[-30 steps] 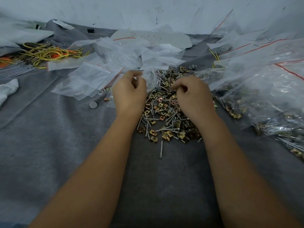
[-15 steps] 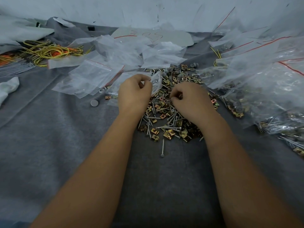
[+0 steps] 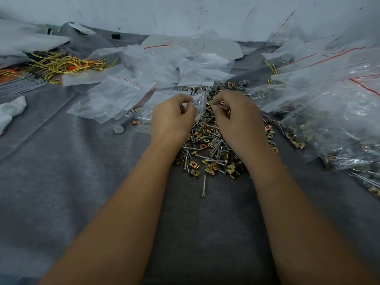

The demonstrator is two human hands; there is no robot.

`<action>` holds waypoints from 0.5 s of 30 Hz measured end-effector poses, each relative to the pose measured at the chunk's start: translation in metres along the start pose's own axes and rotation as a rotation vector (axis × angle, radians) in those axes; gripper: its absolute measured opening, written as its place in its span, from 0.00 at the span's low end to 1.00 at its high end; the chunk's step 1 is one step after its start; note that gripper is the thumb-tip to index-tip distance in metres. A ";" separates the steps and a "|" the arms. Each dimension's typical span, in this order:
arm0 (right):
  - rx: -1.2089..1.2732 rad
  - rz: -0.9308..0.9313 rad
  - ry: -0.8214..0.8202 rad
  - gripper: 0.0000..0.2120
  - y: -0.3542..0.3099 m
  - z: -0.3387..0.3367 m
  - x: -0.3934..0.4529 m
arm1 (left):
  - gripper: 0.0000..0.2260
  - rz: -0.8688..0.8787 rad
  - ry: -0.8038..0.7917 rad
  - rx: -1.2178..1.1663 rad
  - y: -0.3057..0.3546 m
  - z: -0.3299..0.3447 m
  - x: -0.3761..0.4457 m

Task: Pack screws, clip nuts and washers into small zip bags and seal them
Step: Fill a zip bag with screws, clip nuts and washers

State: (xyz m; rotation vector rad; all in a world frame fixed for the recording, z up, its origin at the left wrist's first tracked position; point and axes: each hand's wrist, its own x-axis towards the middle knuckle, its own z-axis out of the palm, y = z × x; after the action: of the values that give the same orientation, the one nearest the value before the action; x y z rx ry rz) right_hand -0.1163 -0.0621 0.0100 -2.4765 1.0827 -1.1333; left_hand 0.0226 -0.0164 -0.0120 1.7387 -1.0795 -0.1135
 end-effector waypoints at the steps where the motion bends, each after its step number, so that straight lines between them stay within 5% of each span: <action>1: 0.028 -0.022 0.009 0.04 -0.001 0.001 0.001 | 0.09 0.014 -0.006 0.006 0.001 0.000 -0.001; 9: 0.141 -0.028 -0.052 0.20 -0.006 0.006 0.001 | 0.11 0.049 0.018 -0.020 0.001 0.000 -0.002; 12: 0.055 0.058 -0.019 0.14 -0.001 0.001 0.001 | 0.11 0.002 0.086 -0.065 -0.001 -0.001 0.000; 15: -0.195 0.094 -0.235 0.13 0.002 -0.002 0.000 | 0.10 -0.024 0.105 -0.121 -0.001 -0.001 0.001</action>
State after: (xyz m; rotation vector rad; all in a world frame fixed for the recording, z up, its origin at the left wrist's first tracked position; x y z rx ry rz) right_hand -0.1193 -0.0633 0.0106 -2.5908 1.2747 -0.7182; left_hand 0.0242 -0.0162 -0.0121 1.6311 -0.9565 -0.0987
